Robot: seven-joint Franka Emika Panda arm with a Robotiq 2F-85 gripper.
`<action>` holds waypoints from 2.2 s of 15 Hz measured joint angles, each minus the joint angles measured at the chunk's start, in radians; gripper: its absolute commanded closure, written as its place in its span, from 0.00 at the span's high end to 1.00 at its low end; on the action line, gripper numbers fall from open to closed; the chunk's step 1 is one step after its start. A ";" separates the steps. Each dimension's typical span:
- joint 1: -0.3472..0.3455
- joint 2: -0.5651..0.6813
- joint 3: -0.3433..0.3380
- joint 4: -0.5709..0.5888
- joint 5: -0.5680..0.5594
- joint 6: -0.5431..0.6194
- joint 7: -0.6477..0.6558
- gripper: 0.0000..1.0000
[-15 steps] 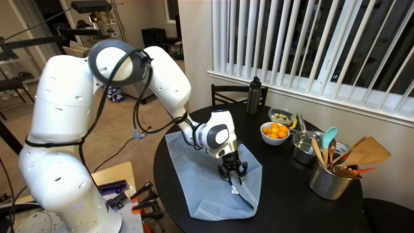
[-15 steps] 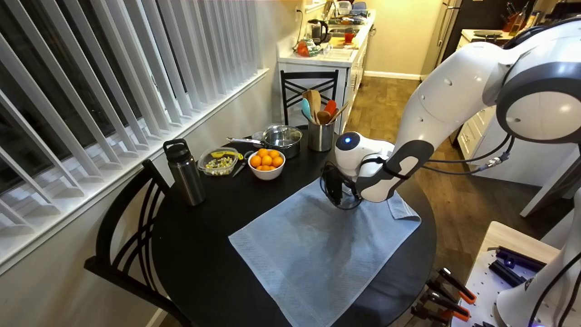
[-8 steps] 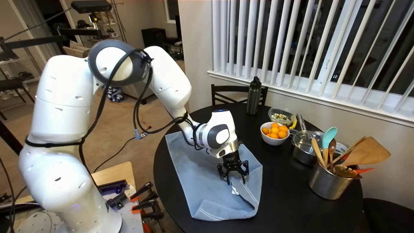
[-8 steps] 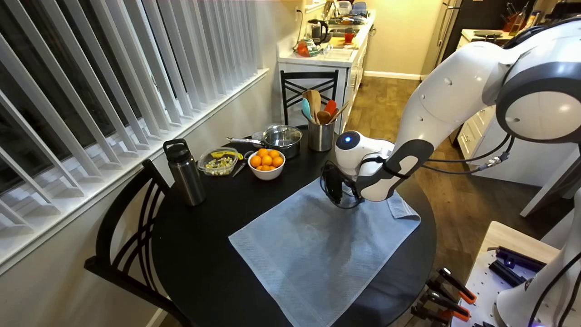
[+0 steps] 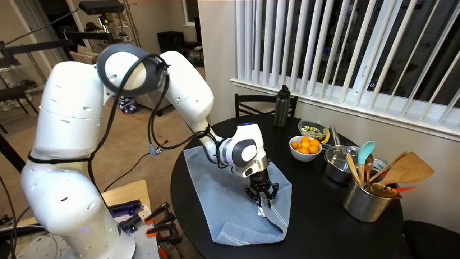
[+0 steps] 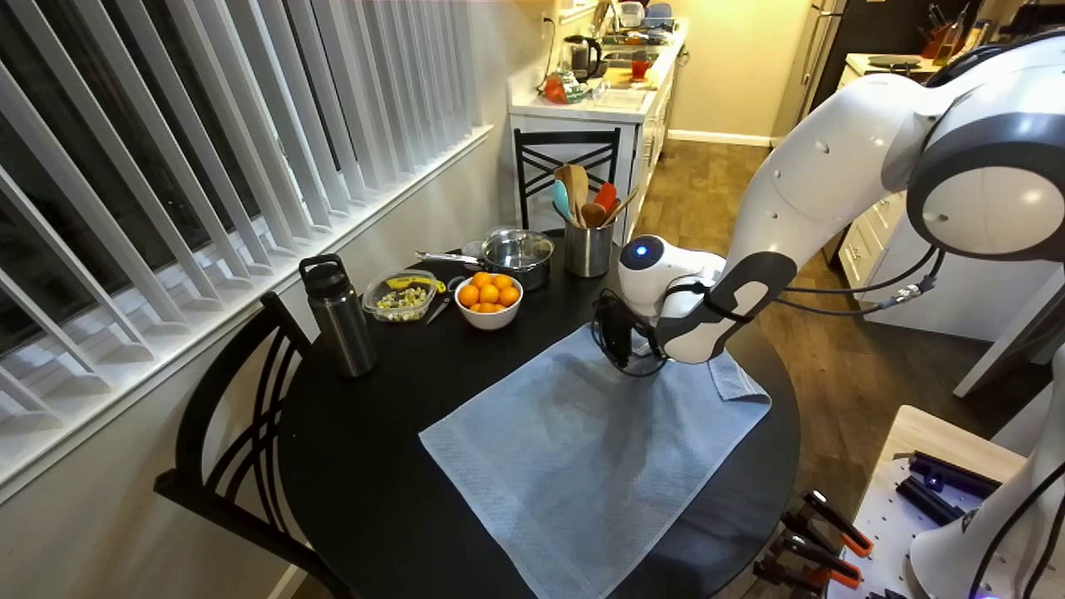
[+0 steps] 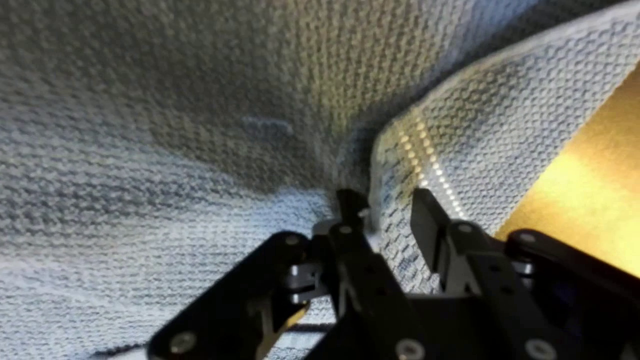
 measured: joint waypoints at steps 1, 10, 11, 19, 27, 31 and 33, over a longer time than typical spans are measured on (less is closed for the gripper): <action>0.000 0.000 -0.005 0.001 -0.001 0.000 0.000 0.11; 0.013 -0.004 -0.046 0.002 -0.007 0.000 0.000 0.03; 0.016 -0.006 -0.054 0.002 -0.007 0.000 0.000 0.03; 0.091 -0.029 -0.173 0.031 -0.007 -0.003 0.000 0.03; 0.093 0.038 -0.183 0.143 -0.004 -0.089 0.000 0.03; 0.074 0.100 -0.186 0.183 0.009 -0.114 0.000 0.03; 0.073 0.129 -0.186 0.201 0.034 -0.117 0.000 0.03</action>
